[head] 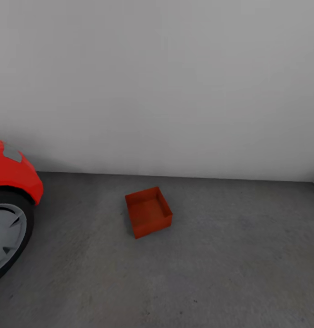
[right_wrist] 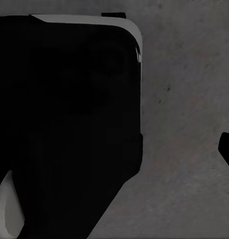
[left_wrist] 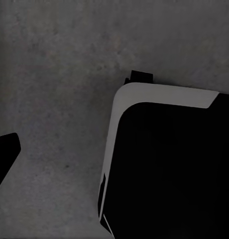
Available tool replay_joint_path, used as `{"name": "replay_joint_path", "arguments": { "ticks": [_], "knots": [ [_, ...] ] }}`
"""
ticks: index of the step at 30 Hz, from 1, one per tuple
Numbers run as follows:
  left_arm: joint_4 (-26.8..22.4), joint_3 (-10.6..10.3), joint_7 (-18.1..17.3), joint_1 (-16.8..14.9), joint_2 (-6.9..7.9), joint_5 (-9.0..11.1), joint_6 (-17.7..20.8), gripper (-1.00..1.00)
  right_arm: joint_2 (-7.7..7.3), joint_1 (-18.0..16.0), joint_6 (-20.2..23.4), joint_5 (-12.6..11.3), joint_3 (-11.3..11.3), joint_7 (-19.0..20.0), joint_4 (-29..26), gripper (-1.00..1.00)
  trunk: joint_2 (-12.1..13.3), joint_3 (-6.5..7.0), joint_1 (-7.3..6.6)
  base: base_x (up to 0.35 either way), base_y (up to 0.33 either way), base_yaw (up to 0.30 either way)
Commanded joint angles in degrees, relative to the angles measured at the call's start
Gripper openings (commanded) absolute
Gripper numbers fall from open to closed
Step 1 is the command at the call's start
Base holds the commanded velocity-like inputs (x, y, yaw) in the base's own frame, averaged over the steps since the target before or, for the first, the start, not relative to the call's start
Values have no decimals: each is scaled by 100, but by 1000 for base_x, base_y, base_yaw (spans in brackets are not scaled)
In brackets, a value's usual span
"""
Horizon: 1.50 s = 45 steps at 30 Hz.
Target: Move the two storage containers from the living room to the garage. In the garage, place one container on the floor and stack the other container on top of it (either order is fine).
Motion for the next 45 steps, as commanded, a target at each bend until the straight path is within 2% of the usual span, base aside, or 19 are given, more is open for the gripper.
{"name": "replay_joint_path", "arguments": {
  "ticks": [1, 45],
  "knots": [
    [3, -49, 14, -3, -2, 44, -16, 100, 3, 6, -45, -37, 25, -13, 19, 100, -3, 5, 0, 0, 0, 0],
    [3, -48, 14, -3, -2, 44, -16, 100, -4, 41, -79, -17, 19, 0, 19, 100, -3, 411, 0, 0, 0, 0]
  ]
}}
